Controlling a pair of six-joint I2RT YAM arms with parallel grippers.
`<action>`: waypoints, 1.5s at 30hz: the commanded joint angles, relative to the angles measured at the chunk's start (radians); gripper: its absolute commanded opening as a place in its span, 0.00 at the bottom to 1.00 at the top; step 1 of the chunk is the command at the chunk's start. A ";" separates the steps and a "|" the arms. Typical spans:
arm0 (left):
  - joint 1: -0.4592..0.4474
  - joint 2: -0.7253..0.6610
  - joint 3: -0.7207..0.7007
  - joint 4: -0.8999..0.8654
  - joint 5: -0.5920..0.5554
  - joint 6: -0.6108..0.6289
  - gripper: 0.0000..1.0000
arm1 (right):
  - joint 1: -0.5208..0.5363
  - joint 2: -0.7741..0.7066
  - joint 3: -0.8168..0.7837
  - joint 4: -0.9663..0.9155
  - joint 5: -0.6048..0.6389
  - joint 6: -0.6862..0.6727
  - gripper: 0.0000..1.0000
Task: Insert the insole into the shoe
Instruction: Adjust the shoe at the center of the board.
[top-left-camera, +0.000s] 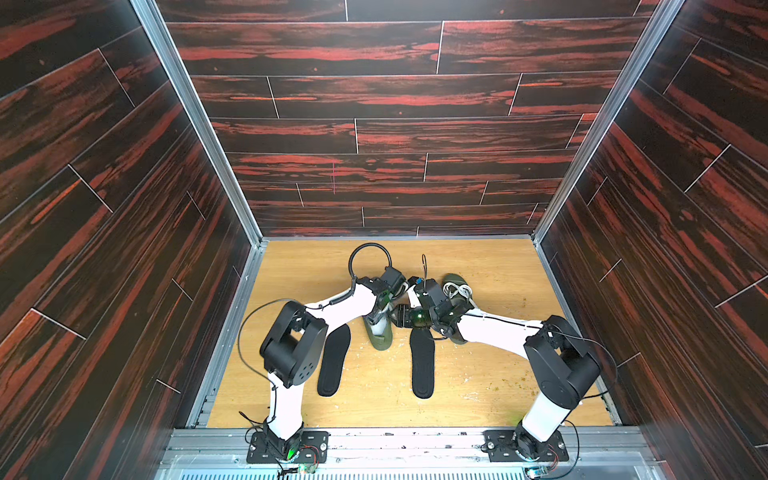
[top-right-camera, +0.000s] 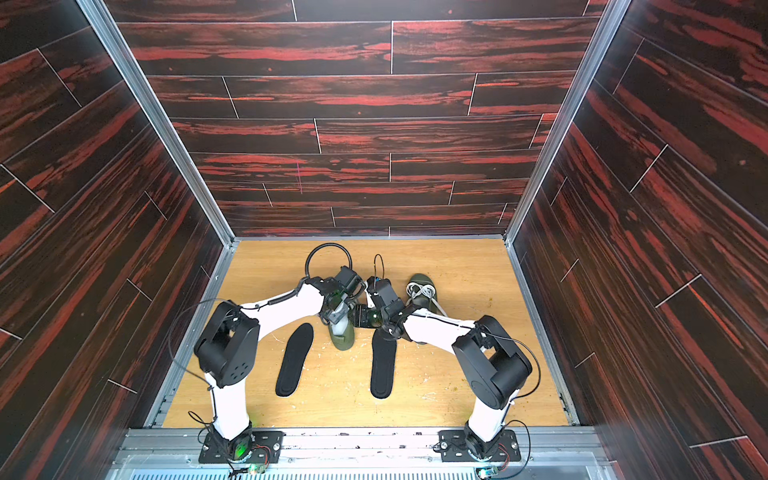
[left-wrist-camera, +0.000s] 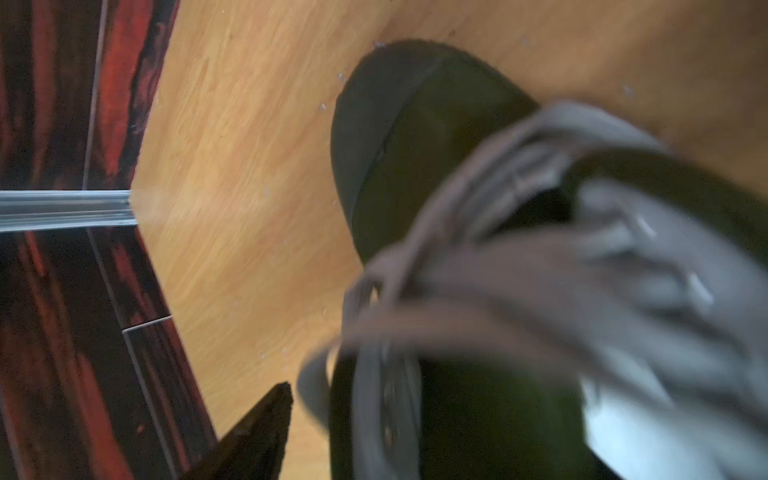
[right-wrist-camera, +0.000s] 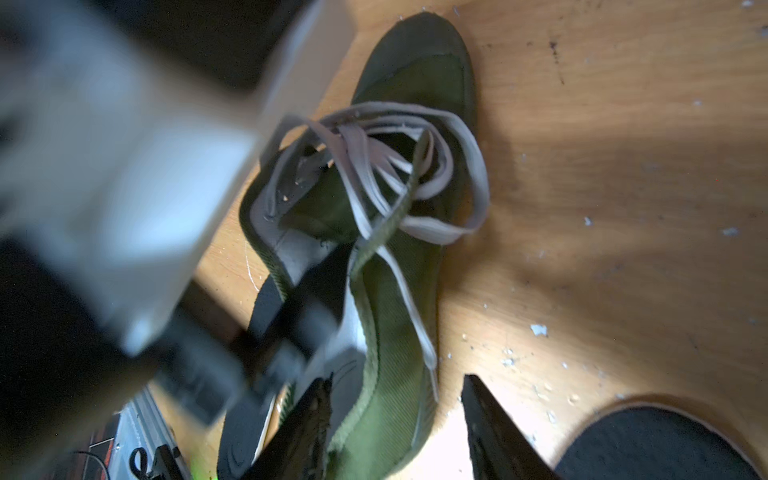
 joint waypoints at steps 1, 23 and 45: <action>0.029 0.008 0.047 0.042 0.032 0.058 0.78 | -0.003 -0.036 -0.023 -0.018 0.003 0.005 0.55; 0.095 0.021 0.131 -0.026 0.402 0.079 0.16 | 0.022 -0.065 -0.014 -0.105 0.030 0.006 0.60; 0.127 0.007 0.190 -0.223 0.453 -0.466 0.06 | 0.106 0.160 0.188 -0.235 0.370 0.020 0.71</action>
